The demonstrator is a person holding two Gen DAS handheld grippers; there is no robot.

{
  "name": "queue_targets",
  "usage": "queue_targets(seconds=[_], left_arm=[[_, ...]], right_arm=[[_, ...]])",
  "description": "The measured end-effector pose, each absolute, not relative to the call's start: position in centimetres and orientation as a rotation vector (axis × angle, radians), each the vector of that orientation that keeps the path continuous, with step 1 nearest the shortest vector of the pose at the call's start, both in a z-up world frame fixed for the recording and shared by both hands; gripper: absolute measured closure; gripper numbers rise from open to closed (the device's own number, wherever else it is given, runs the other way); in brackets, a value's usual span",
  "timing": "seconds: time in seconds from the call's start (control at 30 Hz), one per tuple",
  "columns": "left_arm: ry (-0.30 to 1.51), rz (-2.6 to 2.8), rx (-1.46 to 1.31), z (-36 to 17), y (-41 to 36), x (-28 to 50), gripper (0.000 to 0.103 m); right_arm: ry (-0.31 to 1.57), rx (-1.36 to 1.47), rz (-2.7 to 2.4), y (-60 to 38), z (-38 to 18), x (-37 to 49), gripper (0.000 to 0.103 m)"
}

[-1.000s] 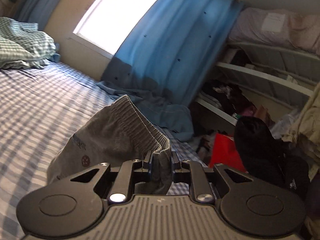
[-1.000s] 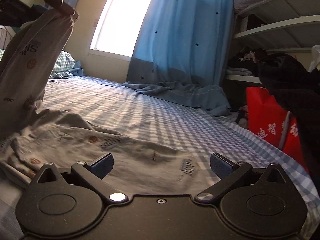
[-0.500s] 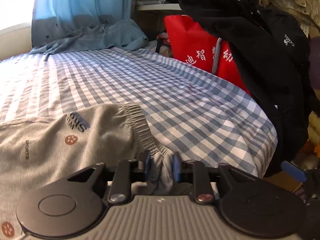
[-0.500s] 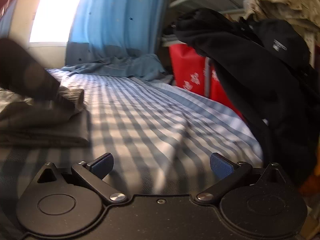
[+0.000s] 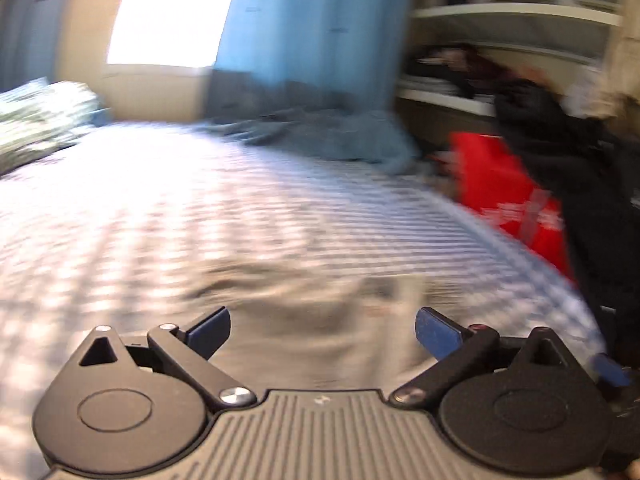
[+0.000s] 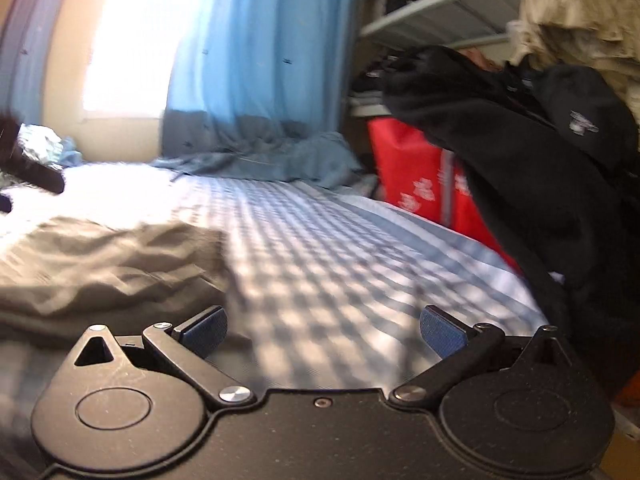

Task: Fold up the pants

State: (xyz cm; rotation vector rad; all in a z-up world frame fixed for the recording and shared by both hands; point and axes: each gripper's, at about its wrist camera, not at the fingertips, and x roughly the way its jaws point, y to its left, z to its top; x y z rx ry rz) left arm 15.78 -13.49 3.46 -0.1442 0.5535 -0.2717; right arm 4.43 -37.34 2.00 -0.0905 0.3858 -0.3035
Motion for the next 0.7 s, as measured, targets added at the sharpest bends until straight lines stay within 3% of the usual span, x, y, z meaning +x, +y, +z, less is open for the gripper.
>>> queue_targets(seconds=[0.3, 0.5, 0.7], left_arm=[[0.731, -0.081, -0.356, -1.2, -5.7, 15.9, 0.002], [0.691, -0.112, -0.227, -2.0, -6.7, 13.3, 0.002], [0.666, -0.116, -0.115, -2.3, -8.1, 12.3, 0.002]], right_arm=[[0.563, -0.09, -0.248, -31.1, 3.0, 13.2, 0.001], [0.639, -0.021, -0.286, -31.3, 2.5, 13.8, 0.001], [0.554, 0.081, -0.258, -31.2, 4.1, 12.4, 0.001]])
